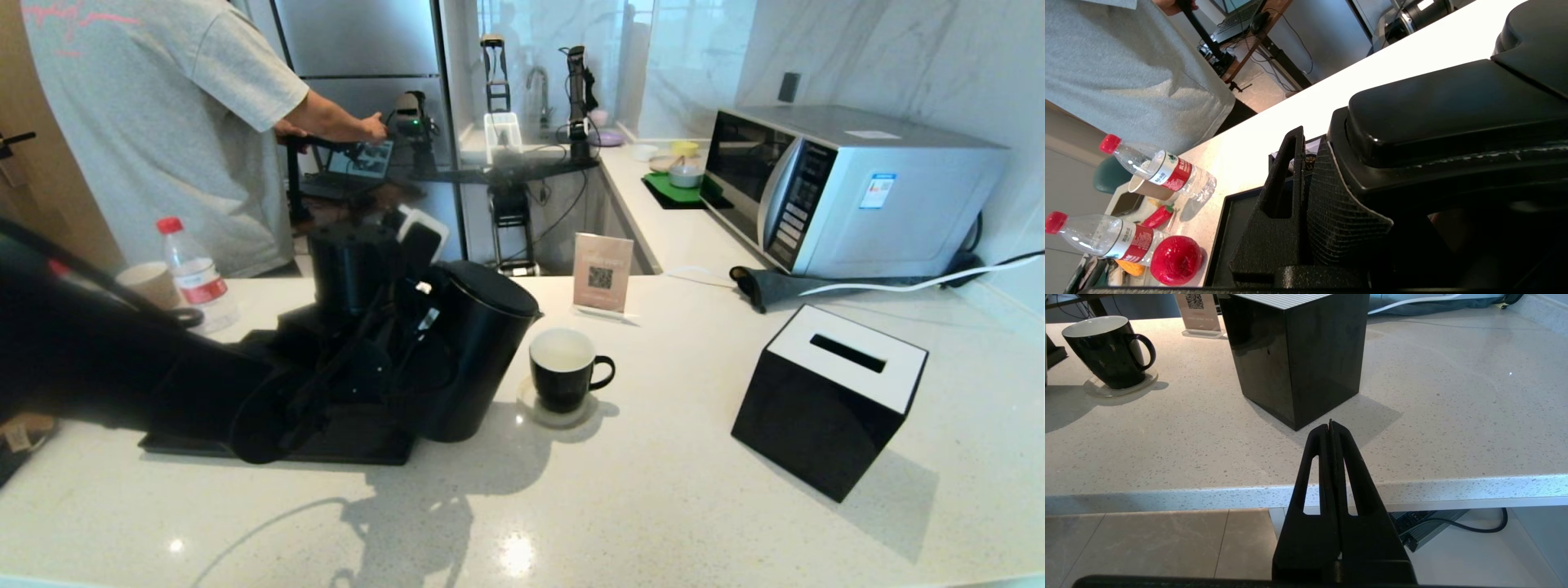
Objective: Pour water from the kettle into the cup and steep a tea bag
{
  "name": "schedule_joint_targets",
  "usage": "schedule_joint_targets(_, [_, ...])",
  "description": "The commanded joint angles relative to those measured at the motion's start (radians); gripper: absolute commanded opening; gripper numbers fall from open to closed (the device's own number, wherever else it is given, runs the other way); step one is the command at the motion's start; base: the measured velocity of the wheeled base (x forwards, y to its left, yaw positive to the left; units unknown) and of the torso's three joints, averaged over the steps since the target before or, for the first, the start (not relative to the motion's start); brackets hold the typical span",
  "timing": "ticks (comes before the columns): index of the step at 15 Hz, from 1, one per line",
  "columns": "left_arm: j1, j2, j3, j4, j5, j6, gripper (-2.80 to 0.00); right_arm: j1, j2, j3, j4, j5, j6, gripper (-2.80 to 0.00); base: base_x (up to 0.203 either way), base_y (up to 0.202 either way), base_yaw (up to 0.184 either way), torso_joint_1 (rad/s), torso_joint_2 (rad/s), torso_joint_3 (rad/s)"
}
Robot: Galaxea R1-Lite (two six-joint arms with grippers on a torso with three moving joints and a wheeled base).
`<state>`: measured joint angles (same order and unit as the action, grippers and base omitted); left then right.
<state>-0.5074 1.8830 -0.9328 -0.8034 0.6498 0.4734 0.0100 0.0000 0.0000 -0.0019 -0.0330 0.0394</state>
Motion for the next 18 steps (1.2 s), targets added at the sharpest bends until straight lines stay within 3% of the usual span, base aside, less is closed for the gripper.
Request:
schedule_joint_targets(1, [-0.005,0.007,0.000,-0.005,0.004,0.006,-2.80,0.001,0.000,0.000,-0.001,-0.001,0.002,-2.80,0.000,0.000,0.000,0.000,0.00,0.000])
schedule_joint_targets(18, [-0.017,0.016,-0.037,0.038,0.002,0.057,-2.80,0.001,0.000,0.000,-0.001,-0.001,0.001,-2.80,0.000,0.000,0.000,0.000,0.00,0.000])
